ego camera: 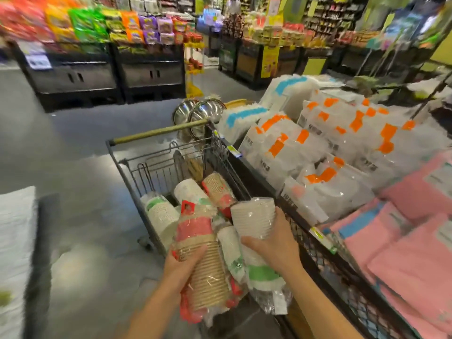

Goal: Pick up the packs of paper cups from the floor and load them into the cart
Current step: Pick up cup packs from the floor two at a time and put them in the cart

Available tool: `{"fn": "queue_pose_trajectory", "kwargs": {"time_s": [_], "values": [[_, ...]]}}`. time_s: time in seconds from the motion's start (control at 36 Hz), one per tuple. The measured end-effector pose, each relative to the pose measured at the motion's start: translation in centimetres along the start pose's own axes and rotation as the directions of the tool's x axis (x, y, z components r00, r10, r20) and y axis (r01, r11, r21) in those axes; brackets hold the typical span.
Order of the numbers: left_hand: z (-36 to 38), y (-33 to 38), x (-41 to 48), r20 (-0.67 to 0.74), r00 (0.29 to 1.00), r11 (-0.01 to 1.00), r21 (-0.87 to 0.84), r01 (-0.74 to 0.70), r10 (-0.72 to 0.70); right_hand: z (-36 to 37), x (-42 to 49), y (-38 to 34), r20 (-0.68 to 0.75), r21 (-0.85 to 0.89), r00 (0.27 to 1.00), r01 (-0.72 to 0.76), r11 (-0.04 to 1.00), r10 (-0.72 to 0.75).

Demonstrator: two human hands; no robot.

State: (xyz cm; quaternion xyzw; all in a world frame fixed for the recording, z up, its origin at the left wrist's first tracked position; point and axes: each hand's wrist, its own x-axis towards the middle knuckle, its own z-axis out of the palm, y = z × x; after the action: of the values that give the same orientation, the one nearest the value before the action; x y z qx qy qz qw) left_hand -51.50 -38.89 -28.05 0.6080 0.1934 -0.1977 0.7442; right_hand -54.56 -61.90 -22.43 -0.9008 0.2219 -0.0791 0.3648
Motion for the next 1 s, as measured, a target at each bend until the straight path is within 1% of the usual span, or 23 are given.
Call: {"fn": "queue_pose_trajectory", "kwargs": {"time_s": [0.06, 0.11, 0.17, 0.25, 0.33, 0.39, 0.5, 0.61, 0.67, 0.72, 0.81, 0.92, 1.0], "values": [[1.0, -0.8, 1.2, -0.078, 0.995, 0.996, -0.068, 0.054, -0.059, 1.3, 2.6, 0.8, 0.087, -0.034, 0.996, 0.004, 0.999, -0.001], [1.7, -1.5, 2.2, -0.124, 0.985, 0.988, -0.119, 0.101, -0.116, 2.9, 4.9, 1.4, 0.189, -0.072, 0.982, 0.017, 0.997, -0.003], [2.2, -2.2, 3.0, -0.166, 0.971, 0.976, -0.161, 0.146, -0.173, 4.5, 6.8, 1.9, 0.265, -0.118, 0.964, 0.012, 0.993, 0.02], [2.8, -3.4, 4.4, -0.246, 0.944, 0.963, -0.207, 0.172, -0.222, 7.2, 8.6, 2.4, 0.36, -0.189, 0.931, 0.001, 0.982, 0.068], [3.4, -4.9, 6.0, -0.319, 0.915, 0.956, -0.232, 0.177, -0.247, 9.7, 10.0, 2.8, 0.4, -0.255, 0.91, -0.006, 0.967, 0.111], [3.8, -5.8, 7.2, -0.337, 0.904, 0.952, -0.239, 0.189, -0.264, 11.3, 10.9, 3.1, 0.418, -0.282, 0.9, -0.003, 0.959, 0.125], [3.6, -7.0, 9.6, -0.34, 0.885, 0.943, -0.21, 0.258, -0.318, 13.7, 12.1, 3.3, 0.43, -0.329, 0.893, 0.021, 0.944, 0.13], [3.2, -7.9, 11.7, -0.318, 0.877, 0.929, -0.2, 0.31, -0.361, 15.3, 13.3, 3.0, 0.475, -0.312, 0.871, 0.032, 0.95, 0.126], [3.2, -8.1, 11.9, -0.311, 0.882, 0.934, -0.166, 0.316, -0.354, 15.6, 13.6, 2.8, 0.488, -0.301, 0.862, 0.018, 0.953, 0.138], [3.2, -7.9, 11.9, -0.277, 0.9, 0.942, -0.089, 0.324, -0.336, 15.8, 13.9, 2.7, 0.499, -0.288, 0.857, 0.02, 0.957, 0.132], [2.9, -7.1, 11.9, -0.287, 0.909, 0.944, 0.045, 0.326, -0.301, 15.8, 14.4, 2.6, 0.51, -0.277, 0.852, 0.034, 0.96, 0.117], [3.0, -5.8, 11.8, -0.266, 0.928, 0.93, 0.191, 0.315, -0.26, 15.4, 15.2, 2.3, 0.523, -0.287, 0.846, 0.063, 0.956, 0.101], [3.0, -5.3, 11.8, -0.213, 0.945, 0.916, 0.268, 0.3, -0.247, 15.3, 15.3, 2.1, 0.542, -0.272, 0.837, 0.088, 0.958, 0.077]]}}
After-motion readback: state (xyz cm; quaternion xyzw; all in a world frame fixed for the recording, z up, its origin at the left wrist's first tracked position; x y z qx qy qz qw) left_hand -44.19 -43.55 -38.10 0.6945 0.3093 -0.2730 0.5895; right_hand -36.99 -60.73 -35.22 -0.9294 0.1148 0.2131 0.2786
